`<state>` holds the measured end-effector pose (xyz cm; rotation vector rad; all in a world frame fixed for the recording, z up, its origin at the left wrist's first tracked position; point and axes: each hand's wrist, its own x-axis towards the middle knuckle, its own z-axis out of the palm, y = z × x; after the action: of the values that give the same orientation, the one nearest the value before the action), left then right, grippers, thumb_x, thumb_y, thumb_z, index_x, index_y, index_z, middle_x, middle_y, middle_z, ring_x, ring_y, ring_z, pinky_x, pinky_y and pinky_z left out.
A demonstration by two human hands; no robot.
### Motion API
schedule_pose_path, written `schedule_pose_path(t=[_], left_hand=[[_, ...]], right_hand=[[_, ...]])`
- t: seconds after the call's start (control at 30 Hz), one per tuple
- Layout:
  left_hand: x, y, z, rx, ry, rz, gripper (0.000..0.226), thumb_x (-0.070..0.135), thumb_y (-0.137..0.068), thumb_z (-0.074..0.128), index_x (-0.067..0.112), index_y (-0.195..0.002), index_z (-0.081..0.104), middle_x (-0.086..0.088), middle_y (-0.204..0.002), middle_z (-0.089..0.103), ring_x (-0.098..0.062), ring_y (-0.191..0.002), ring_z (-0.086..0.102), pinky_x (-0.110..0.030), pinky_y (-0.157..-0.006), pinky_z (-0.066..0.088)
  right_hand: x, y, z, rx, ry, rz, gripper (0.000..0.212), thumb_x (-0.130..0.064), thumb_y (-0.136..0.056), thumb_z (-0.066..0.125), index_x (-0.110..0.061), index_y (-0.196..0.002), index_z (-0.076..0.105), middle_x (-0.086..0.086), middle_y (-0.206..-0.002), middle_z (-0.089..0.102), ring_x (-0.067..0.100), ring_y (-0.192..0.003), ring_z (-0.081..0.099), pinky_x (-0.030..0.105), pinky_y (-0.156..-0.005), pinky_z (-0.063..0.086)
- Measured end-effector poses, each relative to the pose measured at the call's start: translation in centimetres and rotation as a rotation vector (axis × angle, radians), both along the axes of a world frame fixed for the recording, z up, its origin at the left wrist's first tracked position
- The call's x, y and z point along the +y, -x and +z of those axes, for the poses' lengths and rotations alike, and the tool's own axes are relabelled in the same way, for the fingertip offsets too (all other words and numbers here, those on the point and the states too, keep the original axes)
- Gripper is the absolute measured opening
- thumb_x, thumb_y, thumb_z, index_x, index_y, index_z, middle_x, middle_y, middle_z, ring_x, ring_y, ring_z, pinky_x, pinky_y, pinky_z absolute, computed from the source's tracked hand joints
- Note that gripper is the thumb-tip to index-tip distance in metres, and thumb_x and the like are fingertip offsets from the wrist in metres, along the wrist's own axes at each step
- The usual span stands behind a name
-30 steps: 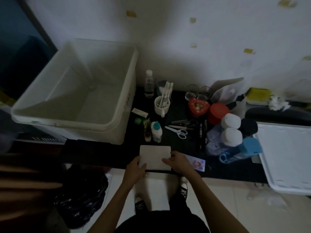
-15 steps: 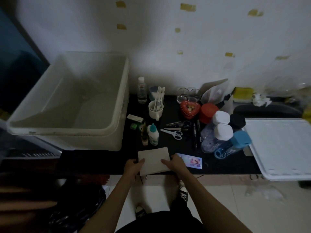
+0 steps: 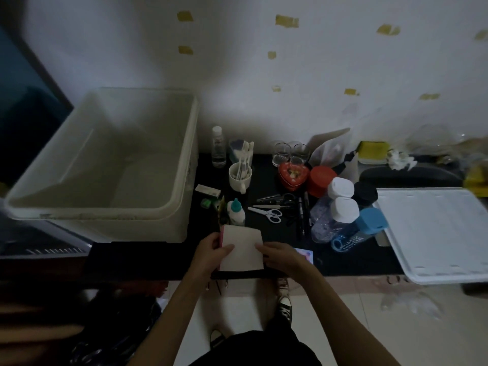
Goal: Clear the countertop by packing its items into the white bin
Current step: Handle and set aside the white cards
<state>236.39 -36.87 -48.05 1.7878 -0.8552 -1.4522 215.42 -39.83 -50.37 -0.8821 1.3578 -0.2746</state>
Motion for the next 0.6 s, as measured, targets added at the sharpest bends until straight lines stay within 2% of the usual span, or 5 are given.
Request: schedule_pose_path(t=[0.1, 0.2, 0.37, 0.5, 0.6], left_hand=[[-1.2, -0.5, 2.1, 0.083, 0.024, -0.043, 0.032, 0.006, -0.087, 0.068, 0.01, -0.118, 0.061, -0.007, -0.106, 0.068, -0.016, -0.089, 0.065, -0.024, -0.064, 0.052], [-2.4, -1.2, 4.0, 0.193, 0.002, -0.072, 0.031, 0.01, -0.088, 0.067, 0.013, -0.118, 0.062, -0.01, -0.113, 0.069, -0.024, -0.1, 0.065, -0.035, -0.075, 0.055], [-4.2, -1.9, 6.4, 0.325, 0.043, -0.136, 0.029, 0.009, -0.089, 0.065, 0.012, -0.118, 0.064, -0.008, -0.109, 0.071, -0.025, -0.1, 0.067, -0.038, -0.079, 0.056], [-5.9, -2.9, 7.8, 0.08, 0.186, -0.189, 0.05, 0.018, -0.083, 0.075, 0.01, -0.128, 0.055, -0.011, -0.121, 0.066, -0.02, -0.103, 0.066, -0.044, -0.088, 0.056], [-6.8, -3.9, 9.8, -0.324, 0.485, -0.31, 0.088, 0.039, -0.067, 0.086, 0.024, -0.14, 0.04, 0.0, -0.132, 0.051, -0.013, -0.114, 0.054, -0.035, -0.094, 0.051]], right_hand=[[-0.7, 1.0, 2.1, -0.136, 0.036, -0.023, 0.08, -0.057, -0.065, 0.081, -0.015, -0.13, 0.059, 0.003, -0.121, 0.068, 0.02, -0.114, 0.063, 0.039, -0.103, 0.049], [-1.2, 1.5, 3.6, -0.241, 0.028, -0.092, 0.068, -0.038, -0.074, 0.077, -0.006, -0.13, 0.057, 0.009, -0.121, 0.068, 0.023, -0.112, 0.065, 0.032, -0.094, 0.054], [-1.6, 0.7, 6.0, -0.467, -0.02, -0.268, 0.043, -0.024, -0.092, 0.061, -0.006, -0.13, 0.054, 0.017, -0.124, 0.064, 0.029, -0.111, 0.064, 0.04, -0.081, 0.058], [-2.7, -0.8, 8.7, -0.338, 0.165, -0.277, 0.032, -0.029, -0.092, 0.062, -0.017, -0.122, 0.06, 0.008, -0.112, 0.068, 0.021, -0.099, 0.065, 0.031, -0.067, 0.056], [-3.7, -1.4, 10.6, -0.301, 0.271, -0.274, 0.035, -0.03, -0.092, 0.063, -0.017, -0.125, 0.059, 0.009, -0.115, 0.067, 0.022, -0.101, 0.065, 0.03, -0.067, 0.055]])
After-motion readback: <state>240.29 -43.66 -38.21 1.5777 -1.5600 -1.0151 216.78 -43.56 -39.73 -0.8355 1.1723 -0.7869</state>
